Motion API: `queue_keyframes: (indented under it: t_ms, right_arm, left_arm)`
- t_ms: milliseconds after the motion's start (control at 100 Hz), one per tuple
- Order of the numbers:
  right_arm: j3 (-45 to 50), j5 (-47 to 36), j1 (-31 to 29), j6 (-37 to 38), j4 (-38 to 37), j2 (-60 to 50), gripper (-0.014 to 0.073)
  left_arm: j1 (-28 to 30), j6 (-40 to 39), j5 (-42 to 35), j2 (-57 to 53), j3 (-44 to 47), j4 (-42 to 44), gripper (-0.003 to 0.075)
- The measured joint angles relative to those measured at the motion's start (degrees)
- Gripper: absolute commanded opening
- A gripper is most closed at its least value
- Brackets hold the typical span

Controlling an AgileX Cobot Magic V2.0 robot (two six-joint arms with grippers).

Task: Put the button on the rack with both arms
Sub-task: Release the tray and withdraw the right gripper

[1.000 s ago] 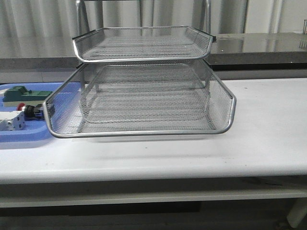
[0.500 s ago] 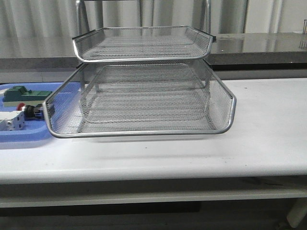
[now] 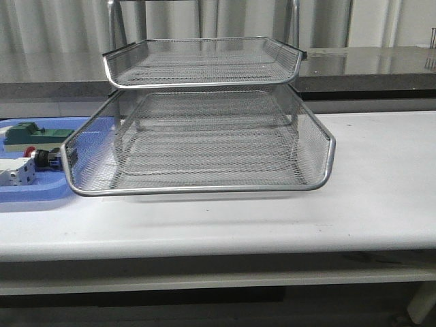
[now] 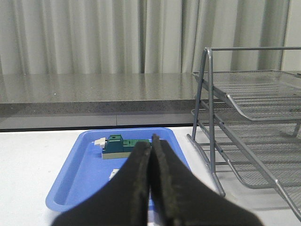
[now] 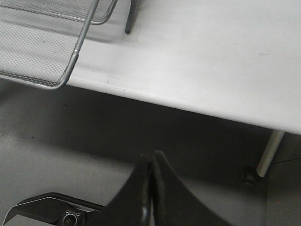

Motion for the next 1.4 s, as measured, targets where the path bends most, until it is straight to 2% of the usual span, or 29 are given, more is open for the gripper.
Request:
queue_keyframes:
  t_ms: [430, 560, 680, 870, 1190, 1400]
  right_arm:
    - [0.0, 0.0, 0.0, 0.0, 0.0, 0.0, -0.0062]
    - [0.0, 0.0, 0.0, 0.0, 0.0, 0.0, -0.0062]
    - [0.0, 0.0, 0.0, 0.0, 0.0, 0.0, -0.0062]
    - [0.0, 0.0, 0.0, 0.0, 0.0, 0.0, -0.0062]
    - [0.0, 0.0, 0.0, 0.0, 0.0, 0.0, -0.0062]
    - [0.0, 0.0, 0.0, 0.0, 0.0, 0.0, -0.0062]
  left_arm:
    - [0.0, 0.0, -0.9, 0.0, 0.0, -0.7, -0.002]
    - [0.0, 0.0, 5.5, 0.0, -1.0, -4.0, -0.002]
    - [0.0, 0.0, 13.2, 1.9, -7.2, -6.2, -0.002]
    - [0.0, 0.7, 23.1, 15.8, -21.4, -7.3, -0.002]
    - [0.0, 8.9, 40.9, 47.1, -46.2, -6.6, -0.002]
    - [0.0, 15.3, 48.3, 64.9, -60.8, -4.0, -0.002]
